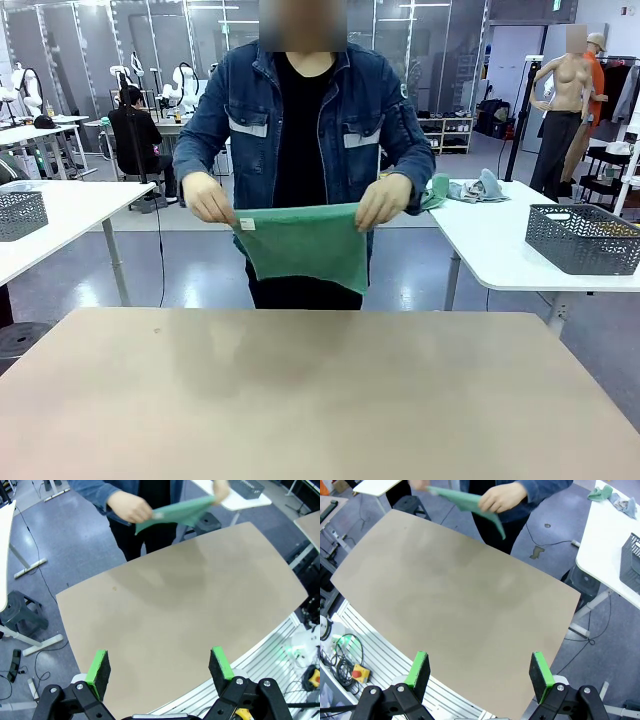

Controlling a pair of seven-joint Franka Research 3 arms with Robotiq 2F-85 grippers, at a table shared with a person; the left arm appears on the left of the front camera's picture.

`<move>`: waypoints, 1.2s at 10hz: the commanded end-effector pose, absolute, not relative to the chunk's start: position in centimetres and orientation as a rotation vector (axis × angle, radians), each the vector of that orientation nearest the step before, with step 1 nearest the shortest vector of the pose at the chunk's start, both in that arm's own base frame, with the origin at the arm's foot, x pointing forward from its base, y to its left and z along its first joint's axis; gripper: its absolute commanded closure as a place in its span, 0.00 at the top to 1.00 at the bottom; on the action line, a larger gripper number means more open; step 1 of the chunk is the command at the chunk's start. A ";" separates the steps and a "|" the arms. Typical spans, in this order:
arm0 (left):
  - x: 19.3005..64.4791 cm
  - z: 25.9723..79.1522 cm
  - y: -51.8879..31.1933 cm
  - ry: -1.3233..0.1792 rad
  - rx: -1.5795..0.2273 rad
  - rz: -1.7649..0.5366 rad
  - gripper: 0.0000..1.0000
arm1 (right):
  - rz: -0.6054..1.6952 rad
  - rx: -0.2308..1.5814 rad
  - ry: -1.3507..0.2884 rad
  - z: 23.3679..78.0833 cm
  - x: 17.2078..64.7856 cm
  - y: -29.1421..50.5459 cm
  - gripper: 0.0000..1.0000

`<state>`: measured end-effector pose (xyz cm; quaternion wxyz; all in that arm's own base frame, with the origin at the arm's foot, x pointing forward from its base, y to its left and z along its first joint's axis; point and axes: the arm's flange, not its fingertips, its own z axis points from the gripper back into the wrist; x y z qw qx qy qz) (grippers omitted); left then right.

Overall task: Fold the towels and place them in the basket.
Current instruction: When a person lays out a Towel with hook on the table, fold it in half twice.

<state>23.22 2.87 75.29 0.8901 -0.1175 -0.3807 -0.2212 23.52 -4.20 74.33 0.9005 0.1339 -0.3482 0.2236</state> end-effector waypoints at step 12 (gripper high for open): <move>23.3 75.3 2.8 -0.789 -0.247 -0.464 1.00 | 0.465 0.280 -0.723 74.4 23.4 -4.2 1.00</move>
